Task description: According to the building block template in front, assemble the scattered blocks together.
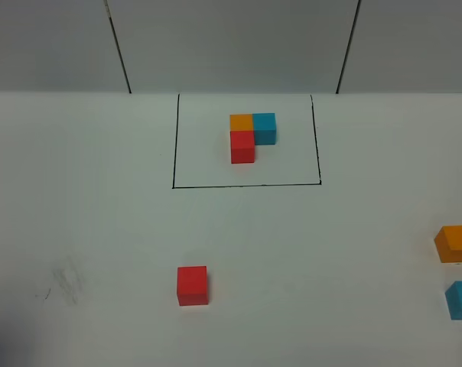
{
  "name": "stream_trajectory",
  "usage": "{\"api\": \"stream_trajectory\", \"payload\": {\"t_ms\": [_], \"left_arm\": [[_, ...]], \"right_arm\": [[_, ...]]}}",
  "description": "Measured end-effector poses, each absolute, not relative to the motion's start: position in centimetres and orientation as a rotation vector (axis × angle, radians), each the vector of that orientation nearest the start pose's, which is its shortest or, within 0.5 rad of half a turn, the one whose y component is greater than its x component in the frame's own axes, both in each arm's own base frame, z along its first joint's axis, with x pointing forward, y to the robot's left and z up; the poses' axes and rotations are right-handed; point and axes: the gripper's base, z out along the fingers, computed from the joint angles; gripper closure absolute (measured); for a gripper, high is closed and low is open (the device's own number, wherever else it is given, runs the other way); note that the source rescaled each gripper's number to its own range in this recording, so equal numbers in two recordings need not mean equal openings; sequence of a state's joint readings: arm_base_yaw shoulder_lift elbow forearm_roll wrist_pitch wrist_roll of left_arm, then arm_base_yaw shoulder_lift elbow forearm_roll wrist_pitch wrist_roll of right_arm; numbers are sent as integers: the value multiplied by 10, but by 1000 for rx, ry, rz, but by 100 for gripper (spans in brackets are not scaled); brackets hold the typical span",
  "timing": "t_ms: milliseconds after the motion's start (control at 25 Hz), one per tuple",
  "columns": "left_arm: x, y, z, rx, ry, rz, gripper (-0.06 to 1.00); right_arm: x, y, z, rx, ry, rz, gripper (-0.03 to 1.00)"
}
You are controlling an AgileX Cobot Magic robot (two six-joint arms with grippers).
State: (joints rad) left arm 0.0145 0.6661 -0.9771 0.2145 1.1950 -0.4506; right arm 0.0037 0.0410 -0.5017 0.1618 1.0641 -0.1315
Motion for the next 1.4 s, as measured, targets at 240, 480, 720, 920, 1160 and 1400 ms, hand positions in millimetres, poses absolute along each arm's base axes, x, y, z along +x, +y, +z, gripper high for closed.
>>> {"api": "stream_trajectory", "payload": {"t_ms": [240, 480, 720, 920, 1160, 1400], "left_arm": [[60, 20, 372, -537, 2224, 55, 94], [44, 21, 350, -537, 2218, 80, 94], [30, 21, 322, -538, 2230, 89, 94], [26, 23, 309, -500, 2148, 104, 94], [20, 27, 304, -386, 2126, 225, 94], [19, 25, 295, -334, 2149, 228, 94]], "right_arm": [[1, 13, 278, -144, 2073, 117, 97], [1, 13, 278, -144, 2073, 117, 97], [1, 13, 278, -144, 2073, 117, 97], [1, 13, 278, -144, 2073, 117, 97], [1, 13, 278, -144, 2073, 117, 97], [1, 13, 278, -144, 2073, 117, 97]]}}
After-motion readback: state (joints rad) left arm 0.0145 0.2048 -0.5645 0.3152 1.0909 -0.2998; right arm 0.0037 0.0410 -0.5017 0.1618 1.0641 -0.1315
